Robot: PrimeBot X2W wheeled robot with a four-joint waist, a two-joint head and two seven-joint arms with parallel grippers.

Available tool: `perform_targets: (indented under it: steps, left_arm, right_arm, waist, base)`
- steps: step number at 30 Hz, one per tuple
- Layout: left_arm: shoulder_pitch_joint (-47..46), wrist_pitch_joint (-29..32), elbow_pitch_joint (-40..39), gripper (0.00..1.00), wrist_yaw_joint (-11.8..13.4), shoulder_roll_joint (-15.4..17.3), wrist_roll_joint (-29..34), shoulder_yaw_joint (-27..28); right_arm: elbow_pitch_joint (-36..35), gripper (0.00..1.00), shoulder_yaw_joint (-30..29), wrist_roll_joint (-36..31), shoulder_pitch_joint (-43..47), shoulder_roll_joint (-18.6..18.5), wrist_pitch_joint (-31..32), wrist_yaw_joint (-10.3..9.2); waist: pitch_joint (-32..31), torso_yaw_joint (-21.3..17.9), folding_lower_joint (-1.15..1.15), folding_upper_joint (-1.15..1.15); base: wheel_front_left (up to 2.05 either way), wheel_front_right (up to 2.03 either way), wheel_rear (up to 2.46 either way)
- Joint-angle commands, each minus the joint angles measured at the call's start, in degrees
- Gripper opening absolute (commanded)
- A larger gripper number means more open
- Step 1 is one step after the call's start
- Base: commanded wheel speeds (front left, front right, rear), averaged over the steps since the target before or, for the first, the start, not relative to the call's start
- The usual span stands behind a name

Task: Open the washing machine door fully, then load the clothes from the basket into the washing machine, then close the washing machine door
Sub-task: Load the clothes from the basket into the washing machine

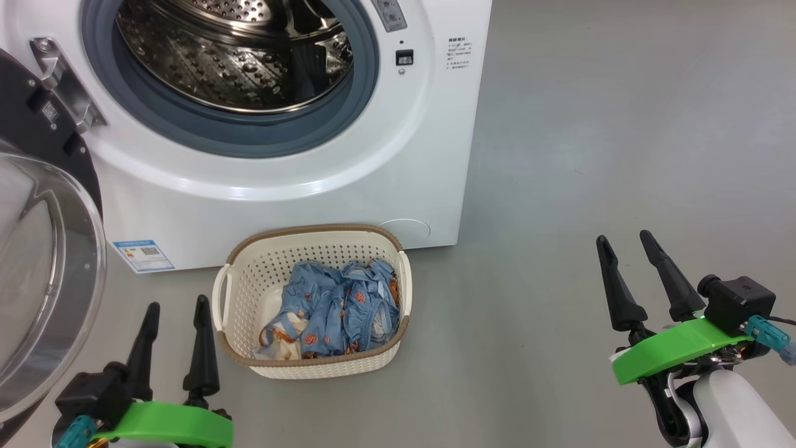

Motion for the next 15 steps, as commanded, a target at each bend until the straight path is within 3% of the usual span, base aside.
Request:
perform_targets:
  steps: [1, 15]
  left_arm:
    - [-1.1, -0.6, -1.1, 1.0, 0.2, 1.3, 0.4, 1.6]
    - [-1.0, -0.4, -1.3, 1.0, 0.1, 1.6, -0.4, 1.0]
  right_arm:
    - [-1.1, 1.0, 1.1, 0.1, -0.8, -0.5, -0.7, 0.33]
    - [-0.7, 1.0, 1.3, 0.4, -0.8, -0.8, -0.7, 0.33]
  waist:
    - [0.0, 0.0, 0.0, 0.0]
    - [0.1, 0.0, 0.0, 0.0]
  base:
    - [0.0, 0.0, 0.0]
    - [0.17, -0.17, 0.0]
